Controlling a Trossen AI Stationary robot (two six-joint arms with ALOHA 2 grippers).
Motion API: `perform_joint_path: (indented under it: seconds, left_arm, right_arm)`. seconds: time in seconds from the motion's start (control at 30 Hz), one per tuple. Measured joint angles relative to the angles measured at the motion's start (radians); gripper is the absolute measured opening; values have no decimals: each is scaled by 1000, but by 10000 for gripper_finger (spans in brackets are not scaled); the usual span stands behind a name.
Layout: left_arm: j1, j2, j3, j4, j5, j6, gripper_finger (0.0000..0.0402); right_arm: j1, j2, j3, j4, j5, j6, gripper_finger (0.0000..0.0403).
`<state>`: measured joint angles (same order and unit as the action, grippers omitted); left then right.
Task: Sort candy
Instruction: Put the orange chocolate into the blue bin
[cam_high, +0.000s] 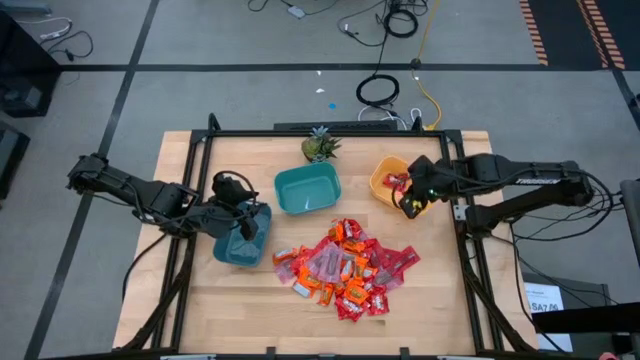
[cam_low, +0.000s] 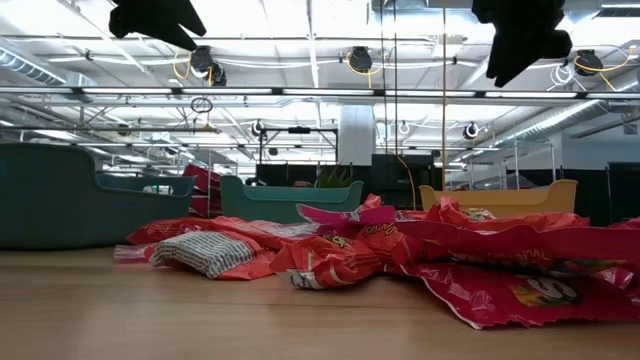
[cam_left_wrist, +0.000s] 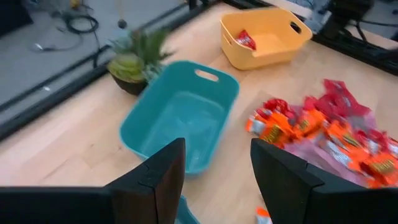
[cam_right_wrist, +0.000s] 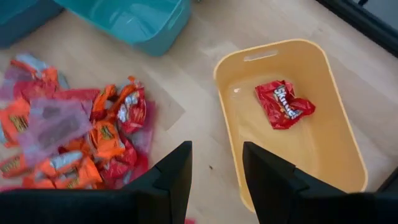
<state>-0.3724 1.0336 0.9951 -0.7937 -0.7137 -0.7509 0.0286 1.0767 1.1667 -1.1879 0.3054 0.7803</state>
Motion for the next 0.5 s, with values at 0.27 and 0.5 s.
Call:
perform_joint_path:
  seconds: [0.27, 0.5]
  left_arm:
    - [1, 33, 1, 36, 70, 0, 193]
    - [1, 121, 1, 192, 143, 167, 193]
  right_arm:
    - [133, -75, -161, 68, -39, -1, 135]
    - [158, -247, -330, 193, -76, -6, 135]
